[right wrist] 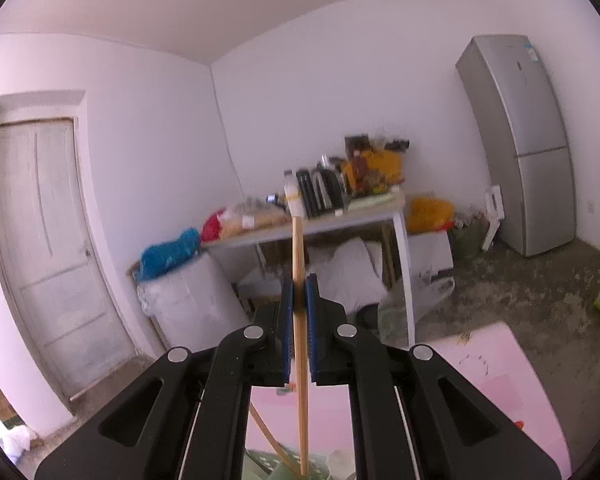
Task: Organize utensils
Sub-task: 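Lower the chopstick into the holder and open the right gripper, then move both open grippers down to the chopsticks lying beside the holder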
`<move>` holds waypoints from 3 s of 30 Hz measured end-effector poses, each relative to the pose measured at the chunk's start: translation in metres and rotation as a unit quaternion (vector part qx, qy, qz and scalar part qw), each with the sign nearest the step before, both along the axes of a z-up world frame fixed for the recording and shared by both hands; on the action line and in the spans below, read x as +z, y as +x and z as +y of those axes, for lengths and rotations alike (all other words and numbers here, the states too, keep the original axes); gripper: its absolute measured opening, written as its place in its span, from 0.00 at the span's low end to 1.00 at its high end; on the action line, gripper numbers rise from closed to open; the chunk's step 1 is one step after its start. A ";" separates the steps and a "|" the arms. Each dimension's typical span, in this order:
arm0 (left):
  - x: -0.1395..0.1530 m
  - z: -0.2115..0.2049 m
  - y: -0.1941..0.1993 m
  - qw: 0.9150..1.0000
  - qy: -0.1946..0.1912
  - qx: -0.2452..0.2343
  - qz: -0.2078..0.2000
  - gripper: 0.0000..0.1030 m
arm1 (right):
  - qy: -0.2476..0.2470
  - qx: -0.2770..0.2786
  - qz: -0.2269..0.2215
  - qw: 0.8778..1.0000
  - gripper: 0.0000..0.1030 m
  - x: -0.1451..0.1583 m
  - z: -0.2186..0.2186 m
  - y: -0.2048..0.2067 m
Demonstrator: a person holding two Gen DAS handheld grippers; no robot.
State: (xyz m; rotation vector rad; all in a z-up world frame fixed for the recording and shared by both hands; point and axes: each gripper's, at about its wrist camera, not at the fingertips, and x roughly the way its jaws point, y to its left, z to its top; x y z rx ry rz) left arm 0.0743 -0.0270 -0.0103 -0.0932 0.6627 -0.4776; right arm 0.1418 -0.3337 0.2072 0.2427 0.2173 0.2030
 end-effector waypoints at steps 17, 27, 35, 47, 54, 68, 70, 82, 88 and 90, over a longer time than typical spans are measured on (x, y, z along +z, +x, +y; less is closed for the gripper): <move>-0.005 -0.002 0.006 0.999 0.015 0.008 0.030 0.92 | 0.047 -0.014 0.038 0.998 0.45 -0.030 -0.036 -0.027; -0.002 -0.013 0.005 0.999 0.038 -0.014 0.027 0.92 | 0.092 -0.021 0.035 0.995 0.46 -0.063 -0.044 -0.119; -0.005 -0.018 -0.010 0.997 0.038 -0.046 0.044 0.92 | 0.122 0.025 0.217 0.968 0.46 -0.170 -0.011 -0.119; -0.022 -0.020 -0.026 0.989 -0.007 -0.115 0.092 0.92 | 0.138 0.037 0.285 0.948 0.46 -0.221 0.010 -0.118; -0.036 -0.027 -0.027 0.989 0.140 -0.037 0.040 0.92 | 0.140 0.045 0.302 0.942 0.46 -0.229 0.019 -0.117; -0.051 -0.025 -0.014 0.987 0.150 -0.016 0.055 0.43 | 0.123 0.051 0.318 0.939 0.46 -0.235 0.030 -0.114; -0.054 -0.026 -0.011 0.984 0.171 -0.011 0.057 0.36 | 0.122 0.052 0.319 0.938 0.46 -0.234 0.031 -0.114; -0.051 -0.002 0.000 0.983 0.164 0.029 0.071 0.12 | 0.050 0.120 0.332 0.934 0.34 -0.231 0.078 -0.075; -0.049 -0.003 0.002 0.983 0.165 0.026 0.076 0.11 | 0.015 0.136 0.350 0.927 0.20 -0.244 0.097 -0.054; -0.048 -0.004 0.001 0.983 0.163 0.026 0.076 0.11 | 0.005 0.143 0.352 0.925 0.20 -0.243 0.103 -0.051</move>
